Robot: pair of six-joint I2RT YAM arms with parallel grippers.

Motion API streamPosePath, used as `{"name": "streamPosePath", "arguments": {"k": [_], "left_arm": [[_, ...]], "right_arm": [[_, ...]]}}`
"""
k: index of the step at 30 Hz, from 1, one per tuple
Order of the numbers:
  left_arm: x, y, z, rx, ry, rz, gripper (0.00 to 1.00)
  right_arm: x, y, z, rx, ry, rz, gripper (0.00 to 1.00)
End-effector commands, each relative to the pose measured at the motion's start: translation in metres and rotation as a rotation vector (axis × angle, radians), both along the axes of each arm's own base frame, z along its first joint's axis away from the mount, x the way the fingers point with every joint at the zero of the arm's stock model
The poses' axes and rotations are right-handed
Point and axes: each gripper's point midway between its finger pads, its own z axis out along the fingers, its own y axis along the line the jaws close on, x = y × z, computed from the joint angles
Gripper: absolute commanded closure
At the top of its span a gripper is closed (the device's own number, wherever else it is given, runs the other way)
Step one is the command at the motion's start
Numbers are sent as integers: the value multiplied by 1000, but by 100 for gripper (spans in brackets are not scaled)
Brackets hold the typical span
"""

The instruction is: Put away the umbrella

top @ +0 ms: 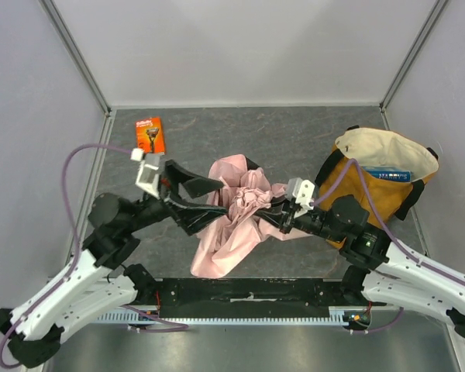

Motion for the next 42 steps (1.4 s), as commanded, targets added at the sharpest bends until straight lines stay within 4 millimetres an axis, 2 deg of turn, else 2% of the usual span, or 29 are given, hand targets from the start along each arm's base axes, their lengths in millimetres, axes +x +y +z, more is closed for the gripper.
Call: {"name": "streamPosePath", "arguments": {"k": [1, 5, 8, 12, 14, 16, 18, 22, 24, 26, 29, 32, 35, 39, 42], "left_arm": [[19, 42, -3, 72, -85, 289, 11], [19, 50, -26, 150, -107, 324, 10], [21, 55, -26, 159, -94, 350, 9], [21, 43, -31, 150, -66, 301, 9], [29, 37, -42, 177, -38, 306, 9], [44, 39, -47, 199, -34, 373, 9], [49, 37, -42, 175, -95, 390, 8], [35, 18, -24, 128, -201, 264, 8], [48, 11, -32, 181, -170, 280, 8], [52, 8, -31, 189, -178, 284, 8], [44, 0, -26, 144, -242, 223, 7], [23, -15, -25, 149, -297, 65, 7], [8, -22, -28, 145, -320, -45, 7], [5, -21, -33, 132, -322, -60, 7], [5, -21, -34, 129, -312, -54, 19]], "right_arm": [[3, -15, 60, 162, -58, -50, 100], [2, -9, 63, 157, -50, -23, 100], [4, -6, 64, 152, -54, -21, 100], [5, -4, 67, 149, -56, -13, 100], [6, -3, 69, 150, -58, -10, 100], [1, -2, 72, 155, -61, 19, 100], [-3, 1, 71, 146, -59, 45, 100], [-7, 2, 71, 136, -53, 73, 100], [-10, 1, 72, 136, -55, 88, 100], [-15, 0, 75, 140, -56, 107, 100], [-19, 2, 74, 130, -47, 137, 100], [-18, 4, 73, 125, -47, 144, 100], [-20, 5, 74, 118, -53, 162, 100], [-29, 5, 75, 117, -58, 209, 100], [-31, 5, 76, 111, -60, 224, 100]]}}
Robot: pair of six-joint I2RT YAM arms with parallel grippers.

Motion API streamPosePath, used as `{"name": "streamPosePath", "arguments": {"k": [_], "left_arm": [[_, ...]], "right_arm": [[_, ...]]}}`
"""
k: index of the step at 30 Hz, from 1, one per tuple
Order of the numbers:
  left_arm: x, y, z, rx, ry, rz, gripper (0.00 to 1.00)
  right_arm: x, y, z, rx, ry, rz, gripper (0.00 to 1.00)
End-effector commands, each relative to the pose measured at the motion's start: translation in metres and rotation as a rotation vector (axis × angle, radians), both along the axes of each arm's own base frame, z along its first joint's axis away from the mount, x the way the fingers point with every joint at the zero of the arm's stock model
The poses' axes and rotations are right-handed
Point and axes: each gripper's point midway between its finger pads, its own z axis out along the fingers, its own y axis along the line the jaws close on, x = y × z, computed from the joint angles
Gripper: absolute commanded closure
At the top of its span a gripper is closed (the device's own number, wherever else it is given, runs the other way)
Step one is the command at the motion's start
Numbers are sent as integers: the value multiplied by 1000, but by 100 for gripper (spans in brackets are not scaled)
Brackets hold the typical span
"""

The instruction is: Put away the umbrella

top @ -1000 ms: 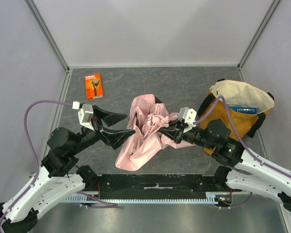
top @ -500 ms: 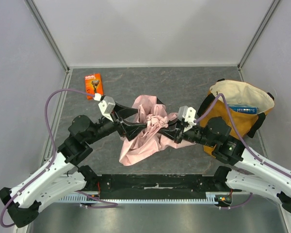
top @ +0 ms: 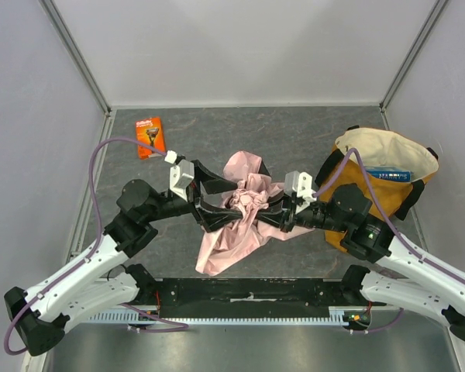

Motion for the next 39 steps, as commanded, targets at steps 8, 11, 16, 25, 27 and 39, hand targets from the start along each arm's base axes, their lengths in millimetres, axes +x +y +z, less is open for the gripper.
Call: {"name": "streamPosePath", "arguments": {"k": [8, 11, 16, 25, 27, 39], "left_arm": [[12, 30, 18, -49, 2, 198, 9], [13, 41, 21, -76, -5, 250, 8], [-1, 22, 25, -74, 19, 105, 7], [-41, 5, 45, -174, -23, -211, 7], [-48, 4, 46, -173, -29, -264, 7], [-15, -6, 41, -183, 203, -133, 7]], "right_arm": [[-17, -4, 54, 108, -94, 81, 100], [-19, -2, 55, 103, -92, 101, 100], [-21, 4, 54, 86, -91, 138, 100], [-28, 6, 47, 51, -78, 193, 100], [-27, 5, 48, 51, -78, 190, 100], [21, 18, 26, -118, 13, 1, 100]]}}
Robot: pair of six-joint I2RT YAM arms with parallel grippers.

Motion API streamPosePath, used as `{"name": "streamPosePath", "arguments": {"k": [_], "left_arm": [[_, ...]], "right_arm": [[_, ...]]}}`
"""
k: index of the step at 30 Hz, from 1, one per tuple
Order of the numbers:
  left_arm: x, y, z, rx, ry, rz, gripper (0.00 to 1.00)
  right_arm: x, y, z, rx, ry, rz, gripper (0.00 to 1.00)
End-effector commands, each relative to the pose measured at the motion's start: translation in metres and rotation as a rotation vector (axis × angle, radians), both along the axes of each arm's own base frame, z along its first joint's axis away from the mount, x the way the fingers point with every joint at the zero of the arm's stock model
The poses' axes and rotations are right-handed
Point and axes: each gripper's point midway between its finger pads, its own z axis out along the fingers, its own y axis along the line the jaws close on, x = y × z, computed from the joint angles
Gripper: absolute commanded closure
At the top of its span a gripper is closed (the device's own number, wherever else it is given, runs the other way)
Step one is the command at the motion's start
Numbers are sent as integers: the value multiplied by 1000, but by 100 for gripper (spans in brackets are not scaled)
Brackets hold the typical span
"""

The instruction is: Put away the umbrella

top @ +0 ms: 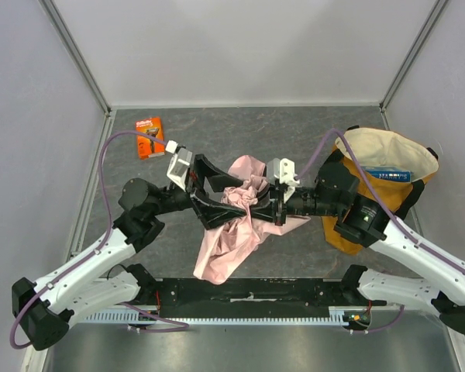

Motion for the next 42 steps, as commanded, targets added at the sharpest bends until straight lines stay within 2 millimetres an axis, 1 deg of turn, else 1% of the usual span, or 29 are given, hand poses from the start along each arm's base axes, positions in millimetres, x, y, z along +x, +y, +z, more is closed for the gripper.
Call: {"name": "streamPosePath", "arguments": {"k": [1, 3, 4, 7, 9, 12, 14, 15, 16, 19, 21, 23, 25, 26, 27, 28, 30, 32, 33, 35, 36, 37, 39, 42], "left_arm": [[-2, 4, 22, -57, 88, 15, 7], [-2, 3, 22, -59, 103, 15, 10], [2, 2, 19, -52, 119, 30, 11], [7, -1, 15, -60, 136, 39, 16], [9, -5, 13, -52, 137, 29, 24], [9, -7, 13, -58, 131, 18, 38], [10, -8, 14, -66, 136, 16, 52], [12, -9, 14, -67, 142, 21, 56], [13, -9, 14, -69, 148, 27, 58], [13, -10, 15, -80, 143, 23, 71], [13, -12, 15, -78, 135, 16, 83], [12, -12, 16, -72, 113, 23, 98], [13, -9, 16, -81, 93, 48, 98], [14, -6, 16, -88, 77, 68, 98], [16, -3, 18, -93, 68, 99, 98], [21, 1, 17, -93, 69, 144, 98], [32, 7, 17, -90, 72, 223, 98], [37, 11, 18, -107, 77, 261, 98], [38, 12, 20, -117, 74, 269, 98], [43, 15, 21, -131, 68, 305, 98], [45, 17, 21, -134, 67, 321, 98], [47, 19, 22, -139, 60, 335, 98], [51, 25, 21, -161, 61, 378, 98], [56, 42, 24, -237, 66, 459, 98]], "right_arm": [[32, 0, 13, -32, -51, -145, 100], [35, 2, 13, -51, -43, -151, 100], [35, 3, 15, -48, -43, -147, 100], [31, 11, 13, -53, -36, -106, 100], [30, 14, 13, -46, -37, -89, 100], [27, 14, 20, -25, -43, -79, 100], [26, 15, 19, -23, -41, -67, 100], [26, 15, 19, -22, -39, -68, 100], [25, 16, 20, -19, -39, -62, 100], [21, 20, 18, -21, -33, -34, 100], [20, 23, 15, -28, -27, -29, 100], [22, 25, 13, -36, -26, -30, 100], [26, 24, 11, -41, -19, -60, 100], [29, 21, 11, -44, -13, -86, 96], [35, 18, 10, -49, -2, -134, 80], [42, 13, 7, -57, 14, -190, 69], [52, 1, -2, -81, 52, -287, 56], [61, -7, -13, -125, 94, -363, 30], [65, -11, -19, -143, 142, -412, 23], [73, -22, -23, -171, 181, -502, 3], [76, -29, -24, -186, 195, -543, 2], [81, -37, -21, -185, 195, -596, 2], [83, -52, -10, -178, 201, -664, 2], [87, -72, 7, -158, 219, -758, 2]]}}
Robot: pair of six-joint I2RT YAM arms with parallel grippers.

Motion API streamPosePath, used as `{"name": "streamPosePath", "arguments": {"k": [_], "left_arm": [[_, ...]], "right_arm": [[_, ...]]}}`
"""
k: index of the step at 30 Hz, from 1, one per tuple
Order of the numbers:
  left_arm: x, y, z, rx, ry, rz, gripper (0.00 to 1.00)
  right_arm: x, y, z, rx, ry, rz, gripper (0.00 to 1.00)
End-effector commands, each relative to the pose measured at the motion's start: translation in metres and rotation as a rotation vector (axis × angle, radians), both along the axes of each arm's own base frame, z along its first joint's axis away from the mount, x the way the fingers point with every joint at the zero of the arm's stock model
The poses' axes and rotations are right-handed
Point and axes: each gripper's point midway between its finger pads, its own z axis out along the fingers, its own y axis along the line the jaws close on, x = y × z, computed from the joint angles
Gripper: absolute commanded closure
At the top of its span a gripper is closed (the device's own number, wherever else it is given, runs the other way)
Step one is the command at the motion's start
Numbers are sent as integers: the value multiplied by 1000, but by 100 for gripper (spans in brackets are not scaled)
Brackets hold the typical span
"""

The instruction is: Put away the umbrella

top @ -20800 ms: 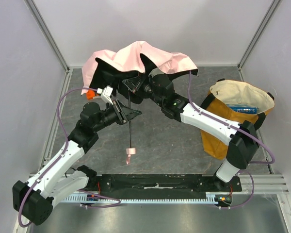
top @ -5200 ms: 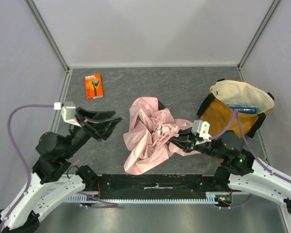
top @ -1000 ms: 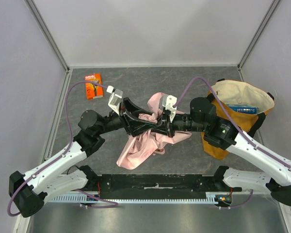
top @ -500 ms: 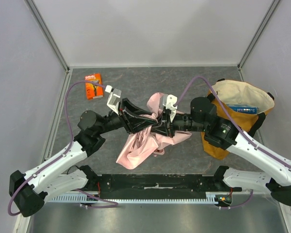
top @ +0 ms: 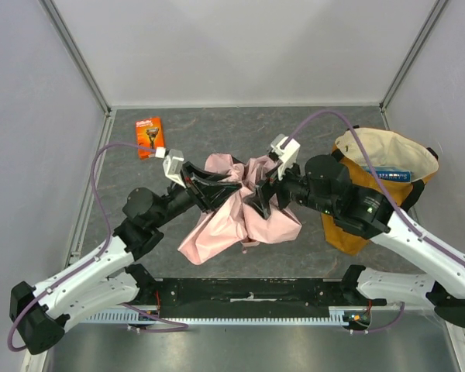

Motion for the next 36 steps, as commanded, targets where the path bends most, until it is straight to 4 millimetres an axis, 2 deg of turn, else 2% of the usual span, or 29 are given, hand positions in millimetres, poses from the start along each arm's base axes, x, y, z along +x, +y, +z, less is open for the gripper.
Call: {"name": "streamPosePath", "arguments": {"k": [1, 3, 5, 10, 12, 14, 16, 18, 19, 20, 21, 23, 25, 28, 30, 32, 33, 34, 36], "left_arm": [[-3, 36, 47, -197, -138, 140, 98], [2, 46, 48, -234, -142, 200, 98], [15, 53, 45, -242, -100, 274, 98], [38, 60, 39, -227, -63, 392, 98], [47, 65, 34, -219, -32, 441, 98], [54, 71, 30, -210, 16, 492, 98], [57, 74, 28, -211, 57, 510, 98], [52, 74, 29, -229, 68, 486, 98], [48, 74, 31, -250, 69, 469, 98], [42, 76, 35, -276, 53, 451, 98], [37, 77, 36, -296, 47, 428, 98], [25, 79, 42, -322, 18, 384, 98], [17, 78, 42, -331, 30, 342, 98], [-1, 74, 43, -376, 22, 246, 98], [-8, 70, 45, -397, 11, 196, 98], [-15, 65, 47, -407, -5, 146, 98], [-19, 64, 50, -417, -30, 120, 98], [-24, 62, 54, -424, -57, 97, 98], [-28, 61, 58, -428, -98, 78, 98]], "right_arm": [[18, -46, 39, 30, -10, -263, 2], [13, -36, 46, 67, 40, -234, 2], [4, -20, 58, 86, 64, -148, 3], [0, -17, 104, 169, 2, -109, 2], [-11, -3, 107, 183, 21, -10, 6], [-30, 18, 97, 206, 88, 129, 22], [-34, 29, 81, 210, 132, 166, 42], [-21, 28, 58, 182, 134, 97, 70], [-13, 26, 50, 168, 123, 63, 81], [-5, 24, 38, 143, 113, 25, 89], [4, 23, 27, 117, 101, -15, 94], [23, 20, 3, 49, 81, -83, 97], [43, 16, -8, 7, 37, -152, 98], [70, 19, -3, -22, -68, -212, 99], [73, 36, 3, -10, -97, -149, 99], [66, 60, 8, 21, -87, -25, 97], [62, 70, 5, 25, -66, 23, 93], [60, 75, 0, 15, -41, 52, 87], [69, 63, -13, -62, 17, -23, 75]]}}
